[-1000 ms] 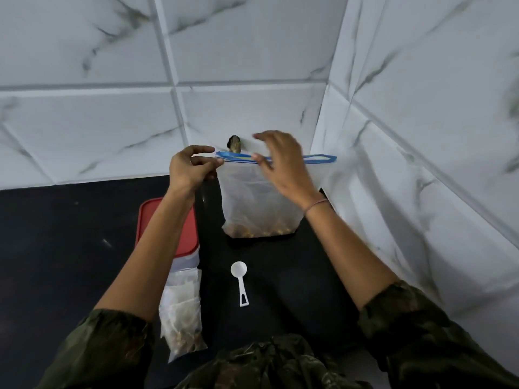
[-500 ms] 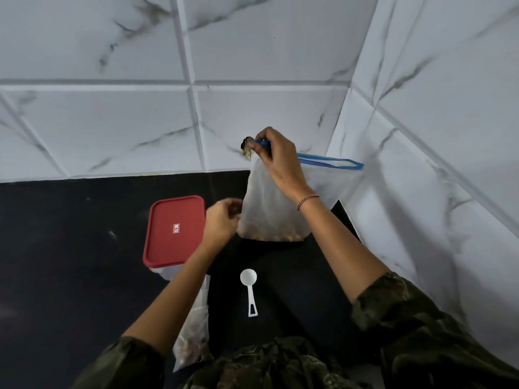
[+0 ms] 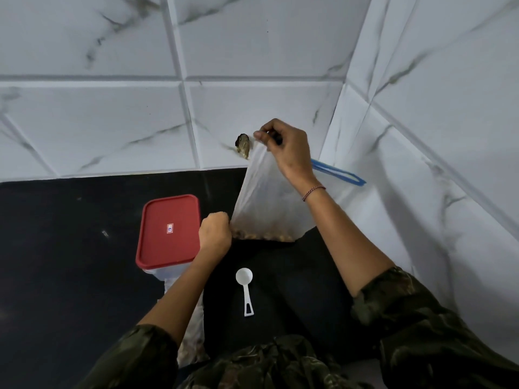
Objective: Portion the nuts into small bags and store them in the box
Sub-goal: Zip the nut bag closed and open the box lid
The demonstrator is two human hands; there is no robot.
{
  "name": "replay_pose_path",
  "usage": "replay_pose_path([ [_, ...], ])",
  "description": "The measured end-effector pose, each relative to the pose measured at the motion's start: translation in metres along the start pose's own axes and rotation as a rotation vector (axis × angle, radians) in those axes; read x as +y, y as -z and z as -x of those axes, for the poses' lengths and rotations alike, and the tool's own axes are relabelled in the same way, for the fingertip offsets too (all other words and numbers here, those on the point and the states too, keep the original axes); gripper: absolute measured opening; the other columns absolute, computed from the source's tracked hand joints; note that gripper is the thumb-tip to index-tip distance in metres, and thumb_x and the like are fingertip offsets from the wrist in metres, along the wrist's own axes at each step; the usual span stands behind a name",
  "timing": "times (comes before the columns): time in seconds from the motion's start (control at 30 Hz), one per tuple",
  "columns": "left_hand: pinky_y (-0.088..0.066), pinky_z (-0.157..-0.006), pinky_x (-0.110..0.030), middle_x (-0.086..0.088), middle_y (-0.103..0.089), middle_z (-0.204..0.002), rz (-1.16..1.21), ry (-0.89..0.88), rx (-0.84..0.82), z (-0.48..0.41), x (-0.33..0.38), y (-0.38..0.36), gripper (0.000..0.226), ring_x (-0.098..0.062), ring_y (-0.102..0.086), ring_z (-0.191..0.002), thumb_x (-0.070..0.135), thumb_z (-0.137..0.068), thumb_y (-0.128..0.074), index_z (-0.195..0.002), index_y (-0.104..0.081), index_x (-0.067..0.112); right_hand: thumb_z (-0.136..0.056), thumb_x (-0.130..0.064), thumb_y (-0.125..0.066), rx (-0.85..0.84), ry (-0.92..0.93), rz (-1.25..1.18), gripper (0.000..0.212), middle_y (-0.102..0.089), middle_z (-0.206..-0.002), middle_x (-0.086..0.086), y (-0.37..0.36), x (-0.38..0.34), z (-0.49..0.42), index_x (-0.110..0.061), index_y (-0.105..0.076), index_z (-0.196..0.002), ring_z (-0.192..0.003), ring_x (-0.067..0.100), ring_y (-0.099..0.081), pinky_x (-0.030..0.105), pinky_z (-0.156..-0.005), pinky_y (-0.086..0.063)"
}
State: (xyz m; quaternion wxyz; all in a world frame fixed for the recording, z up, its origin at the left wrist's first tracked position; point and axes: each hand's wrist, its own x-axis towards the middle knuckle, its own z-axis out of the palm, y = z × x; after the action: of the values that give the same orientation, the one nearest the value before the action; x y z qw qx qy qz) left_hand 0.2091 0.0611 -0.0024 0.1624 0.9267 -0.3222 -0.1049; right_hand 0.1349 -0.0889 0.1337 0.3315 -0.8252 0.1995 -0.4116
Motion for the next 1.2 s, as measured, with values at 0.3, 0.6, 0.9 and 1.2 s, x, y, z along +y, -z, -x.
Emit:
replay_pose_path([
  [0.3, -0.055, -0.07, -0.035, -0.009, -0.07, -0.088, 0.723, -0.259, 0.284, -0.003, 0.037, 0.074, 0.022, -0.022, -0.065, -0.078, 0.023, -0.085, -0.07, -0.096, -0.065, 0.005, -0.085, -0.023, -0.068, -0.281, 0.135, 0.012, 0.017, -0.057, -0.088, 0.004, -0.024, -0.017, -0.001, -0.01, -0.072, -0.095, -0.077, 0.013, -0.057, 0.02, -0.074, -0.044],
  [0.6, -0.054, -0.081, -0.031, 0.012, -0.069, -0.064, 0.914, -0.203, 0.335, -0.021, 0.021, 0.095, 0.01, -0.01, -0.069, -0.069, 0.019, -0.089, -0.067, -0.079, -0.069, 0.017, -0.078, -0.031, -0.074, -0.565, -0.054, 0.367, 0.03, -0.069, -0.098, 0.006, 0.052, 0.022, 0.004, -0.013, -0.069, -0.102, -0.092, 0.019, -0.063, 0.031, -0.081, -0.049],
  [0.9, -0.045, -0.085, -0.028, -0.007, -0.066, -0.109, 0.66, -0.098, 0.646, -0.015, 0.016, 0.099, 0.033, -0.023, -0.062, -0.102, 0.016, -0.087, -0.062, -0.119, -0.059, 0.008, -0.08, -0.022, -0.074, -0.322, -0.28, 0.281, 0.024, -0.058, -0.06, -0.005, 0.101, 0.051, 0.017, -0.005, -0.072, -0.097, -0.052, -0.002, -0.054, 0.008, -0.054, -0.036],
  [1.2, -0.036, -0.095, -0.041, -0.01, -0.063, -0.1, 0.024, -0.745, 0.455, -0.019, 0.098, 0.098, 0.038, -0.029, -0.059, -0.099, 0.041, -0.094, -0.052, -0.111, -0.06, 0.008, -0.081, -0.009, -0.072, -0.136, -0.238, -0.299, 0.026, -0.068, -0.079, 0.004, 0.05, 0.009, 0.021, -0.012, -0.054, -0.099, -0.066, 0.007, -0.065, 0.019, -0.062, -0.051],
])
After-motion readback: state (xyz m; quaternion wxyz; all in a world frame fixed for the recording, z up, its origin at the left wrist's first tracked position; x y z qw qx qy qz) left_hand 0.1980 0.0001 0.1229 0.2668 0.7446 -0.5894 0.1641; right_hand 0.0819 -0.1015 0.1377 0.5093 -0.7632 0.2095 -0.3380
